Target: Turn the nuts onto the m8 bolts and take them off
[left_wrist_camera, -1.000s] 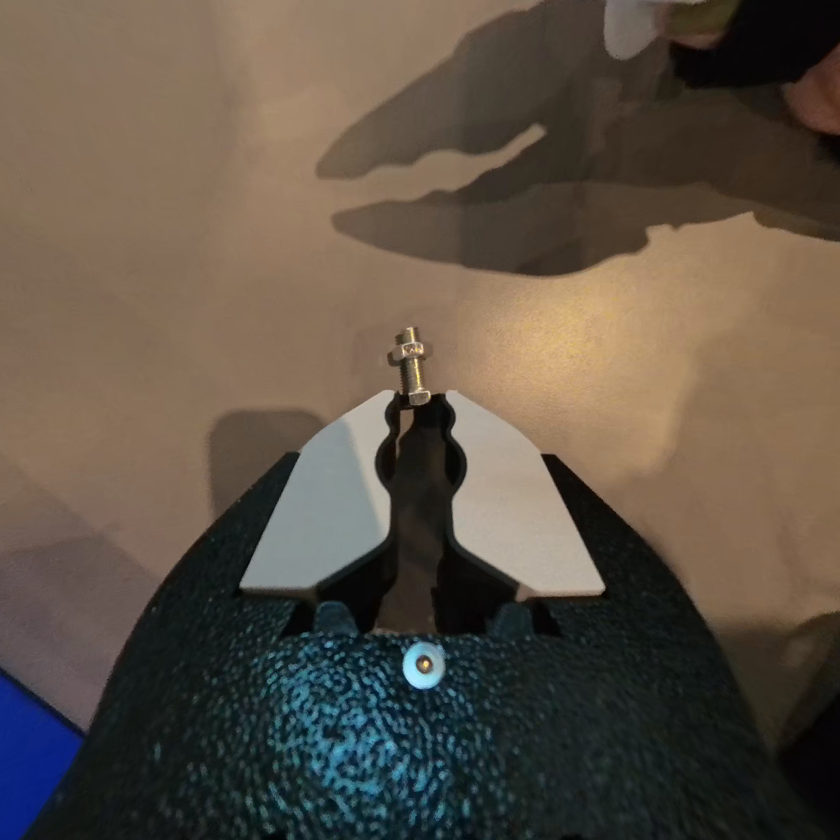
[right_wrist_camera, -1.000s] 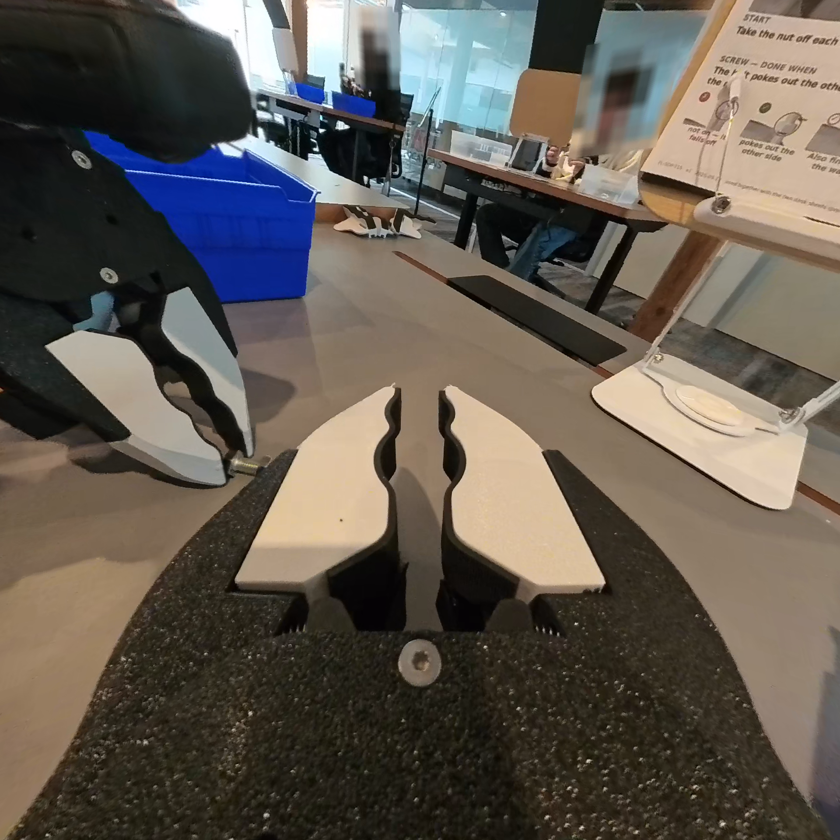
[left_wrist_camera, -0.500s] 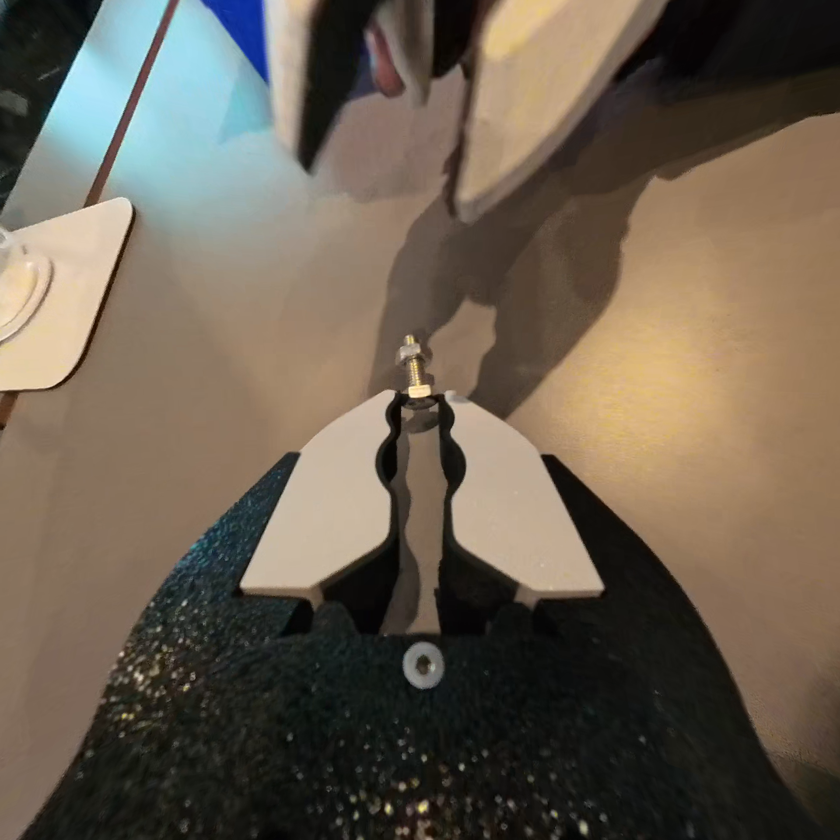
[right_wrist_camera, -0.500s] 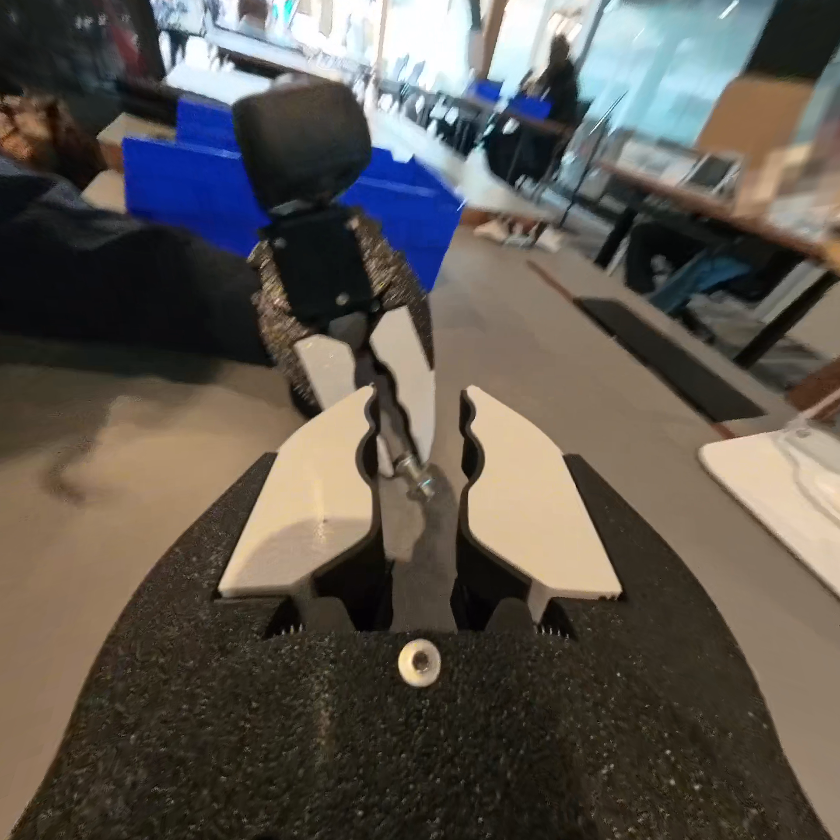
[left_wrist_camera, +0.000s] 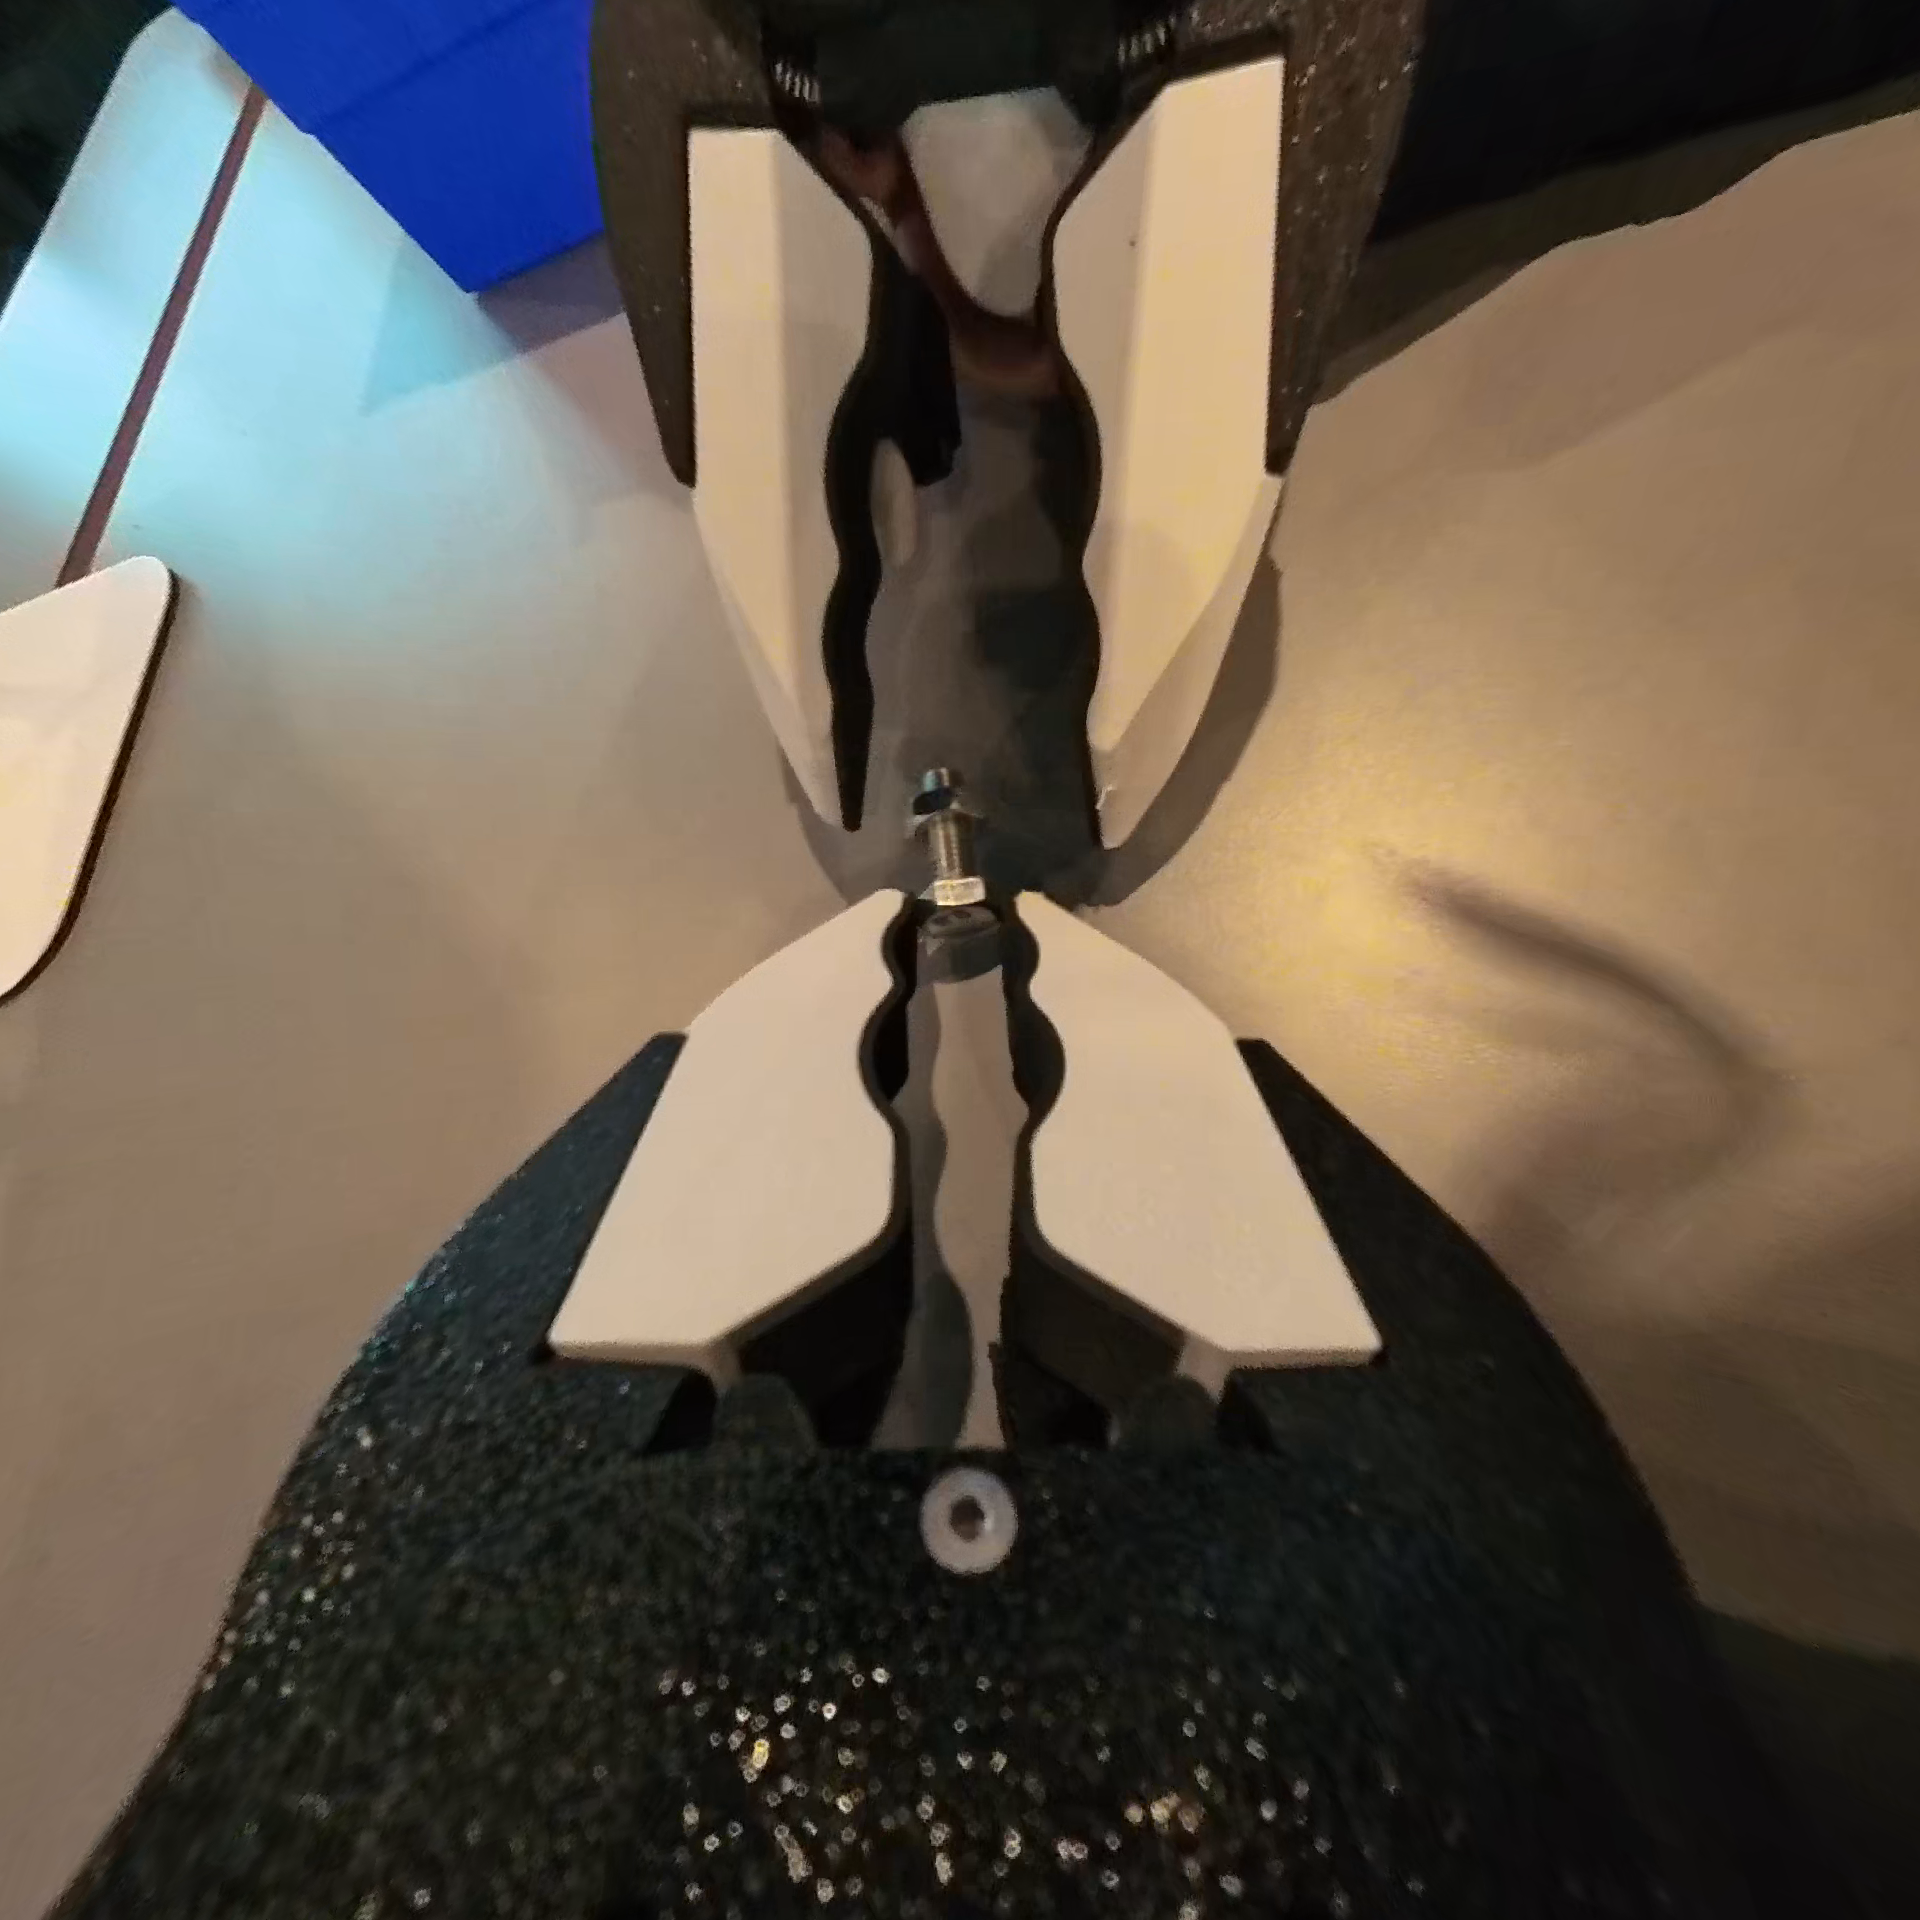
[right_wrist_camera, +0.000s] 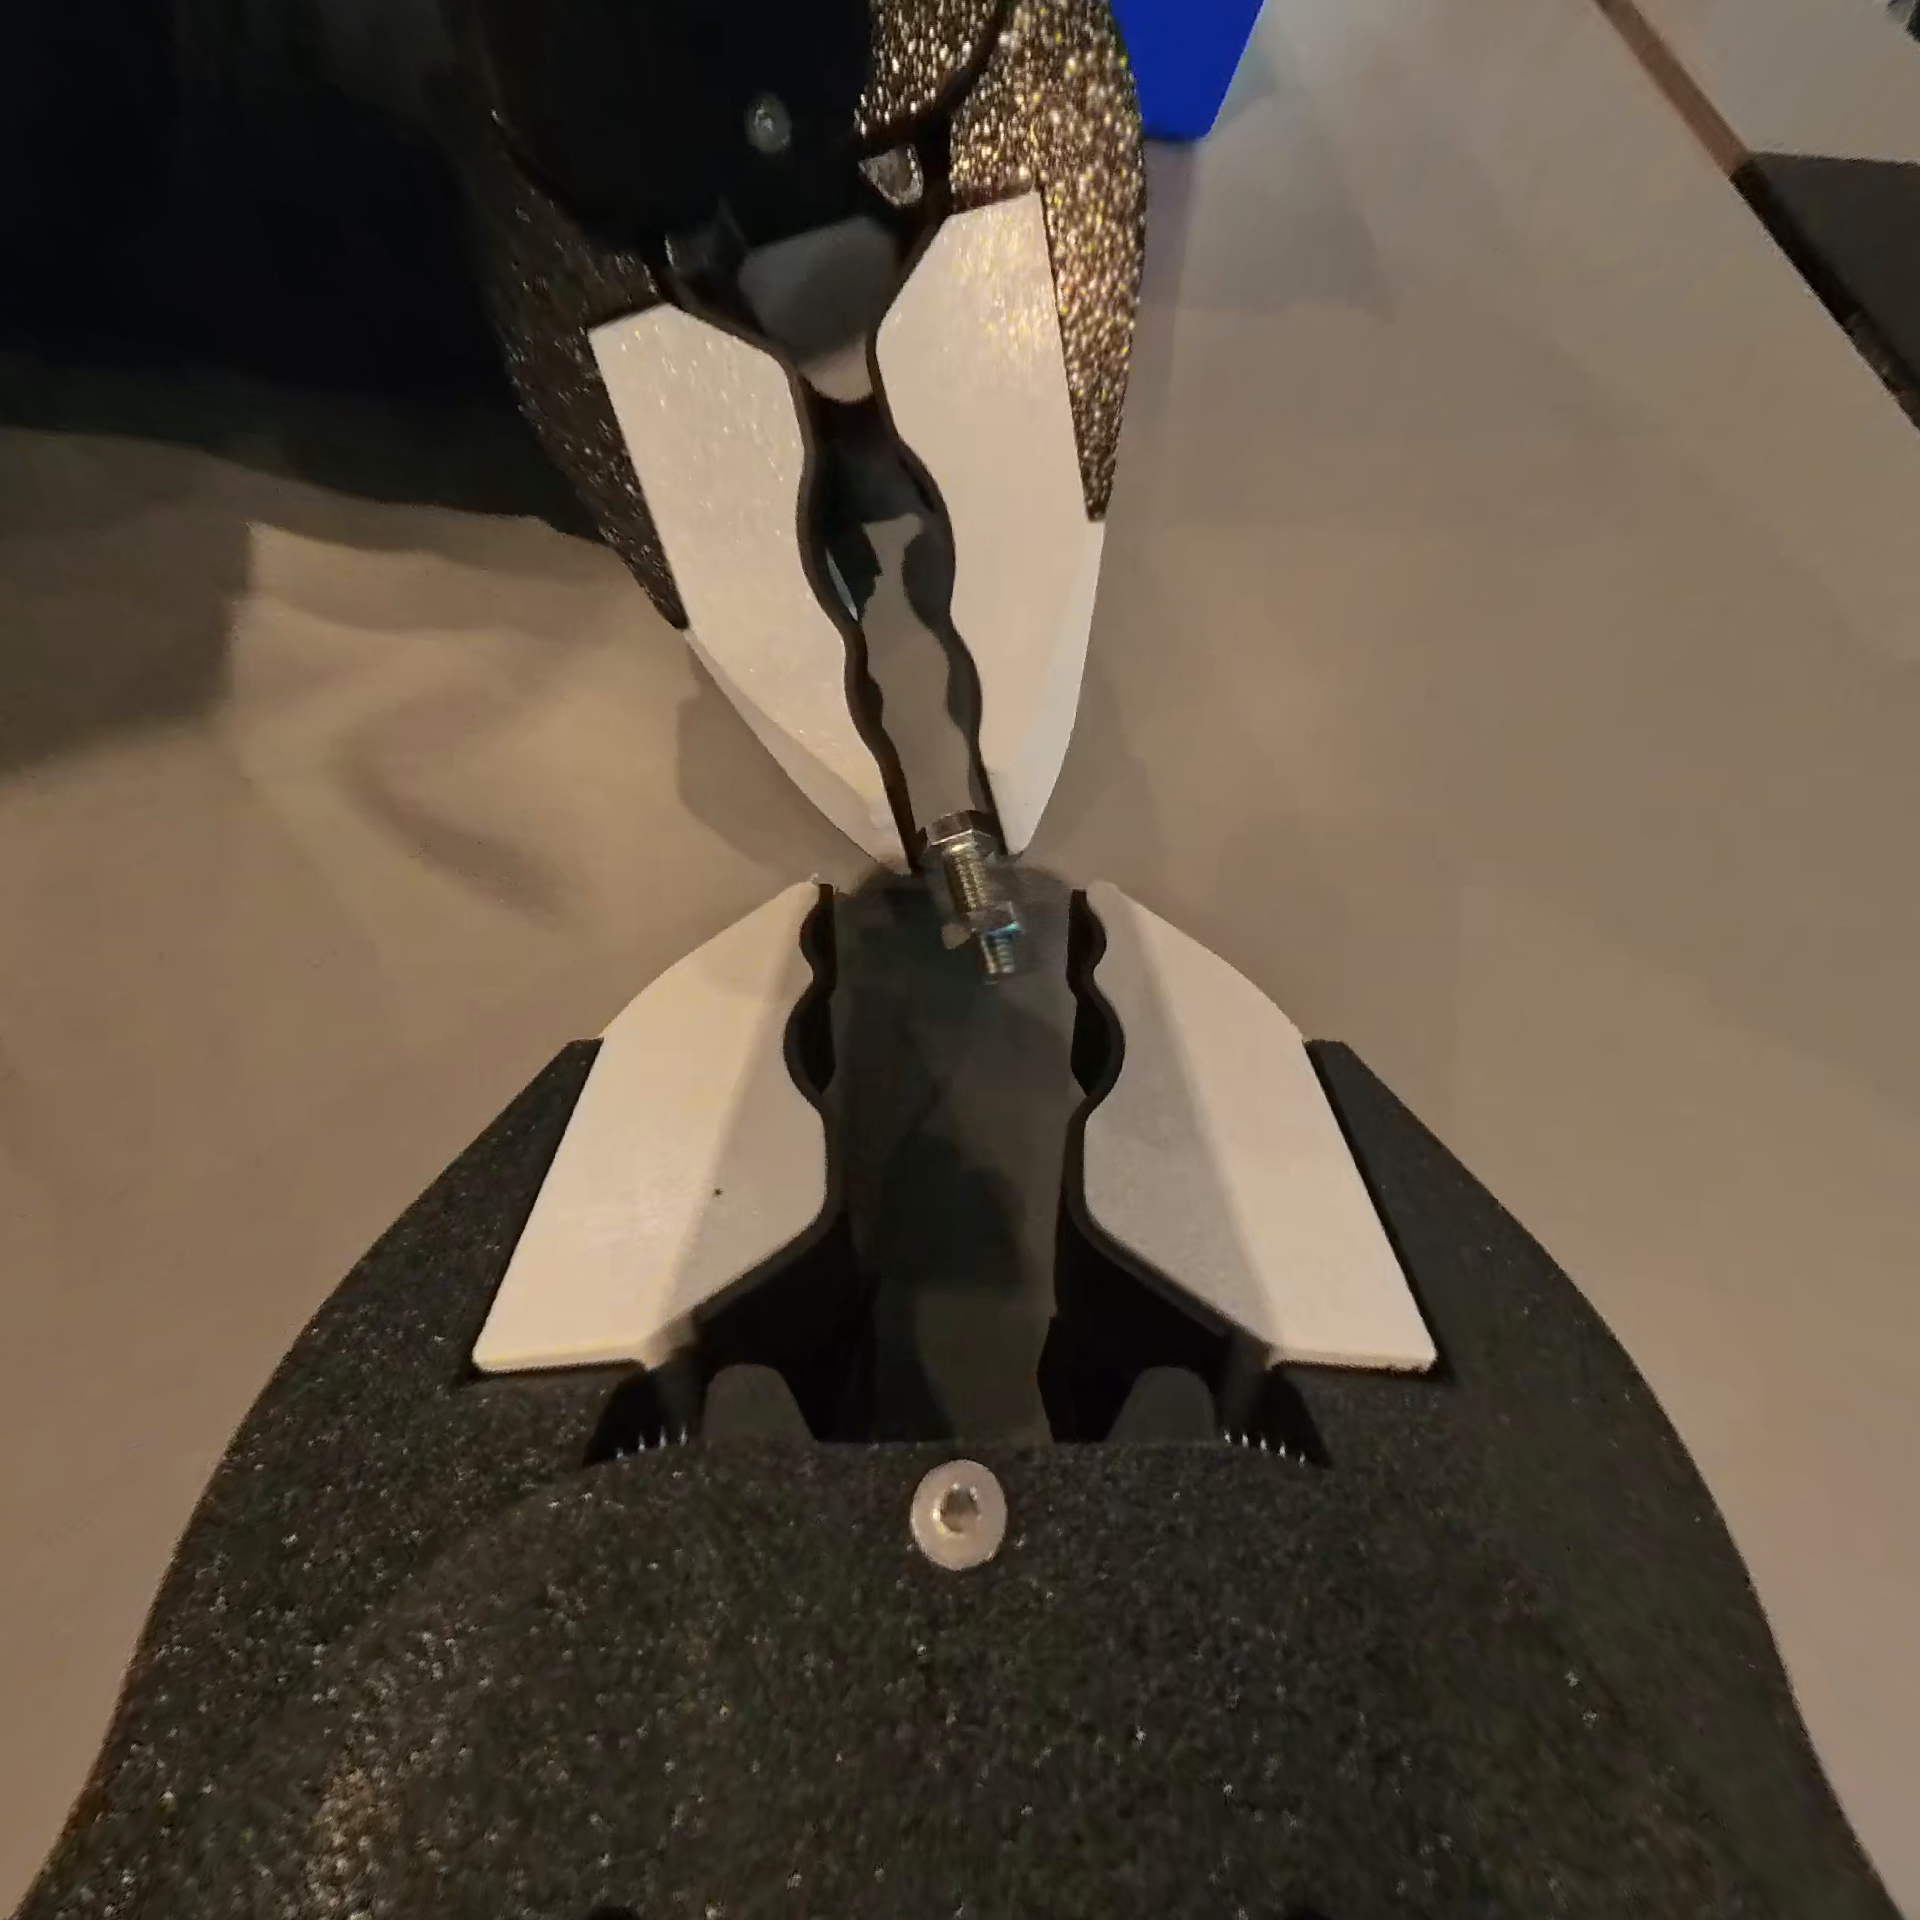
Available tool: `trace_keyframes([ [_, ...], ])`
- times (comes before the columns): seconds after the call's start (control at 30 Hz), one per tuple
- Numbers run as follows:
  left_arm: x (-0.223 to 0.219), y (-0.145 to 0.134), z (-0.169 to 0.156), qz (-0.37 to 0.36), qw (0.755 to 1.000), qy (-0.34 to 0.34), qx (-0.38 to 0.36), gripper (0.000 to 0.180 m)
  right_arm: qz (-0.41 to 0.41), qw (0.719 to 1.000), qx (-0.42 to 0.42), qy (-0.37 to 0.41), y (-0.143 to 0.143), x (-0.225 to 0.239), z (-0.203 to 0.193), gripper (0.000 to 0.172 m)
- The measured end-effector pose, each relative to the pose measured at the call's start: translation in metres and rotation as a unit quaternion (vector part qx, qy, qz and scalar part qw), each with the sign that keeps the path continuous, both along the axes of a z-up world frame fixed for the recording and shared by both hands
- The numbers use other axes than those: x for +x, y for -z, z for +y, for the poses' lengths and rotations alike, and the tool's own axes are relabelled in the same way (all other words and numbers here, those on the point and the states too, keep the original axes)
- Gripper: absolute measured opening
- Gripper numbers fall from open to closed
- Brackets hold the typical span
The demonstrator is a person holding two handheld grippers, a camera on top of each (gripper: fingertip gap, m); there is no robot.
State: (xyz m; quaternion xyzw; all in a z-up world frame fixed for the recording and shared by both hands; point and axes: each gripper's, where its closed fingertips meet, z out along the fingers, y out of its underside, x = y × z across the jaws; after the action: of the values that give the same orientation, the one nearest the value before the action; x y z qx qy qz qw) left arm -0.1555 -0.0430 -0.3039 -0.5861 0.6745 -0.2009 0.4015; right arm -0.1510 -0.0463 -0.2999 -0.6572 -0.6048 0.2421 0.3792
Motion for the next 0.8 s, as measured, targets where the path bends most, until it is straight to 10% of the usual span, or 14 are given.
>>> trace_keyframes([
  [0.03, 0.000, 0.000, 0.000, 0.000, 1.000, 0.001, -0.002, 0.015, -0.002, 1.000, -0.002, -0.002, 0.001, 0.000, -0.001, 0.042],
  [0.8, -0.001, 0.001, -0.002, 0.001, 1.000, 0.001, -0.005, 0.014, -0.007, 0.999, -0.031, -0.028, 0.002, -0.007, -0.012, 0.046],
])
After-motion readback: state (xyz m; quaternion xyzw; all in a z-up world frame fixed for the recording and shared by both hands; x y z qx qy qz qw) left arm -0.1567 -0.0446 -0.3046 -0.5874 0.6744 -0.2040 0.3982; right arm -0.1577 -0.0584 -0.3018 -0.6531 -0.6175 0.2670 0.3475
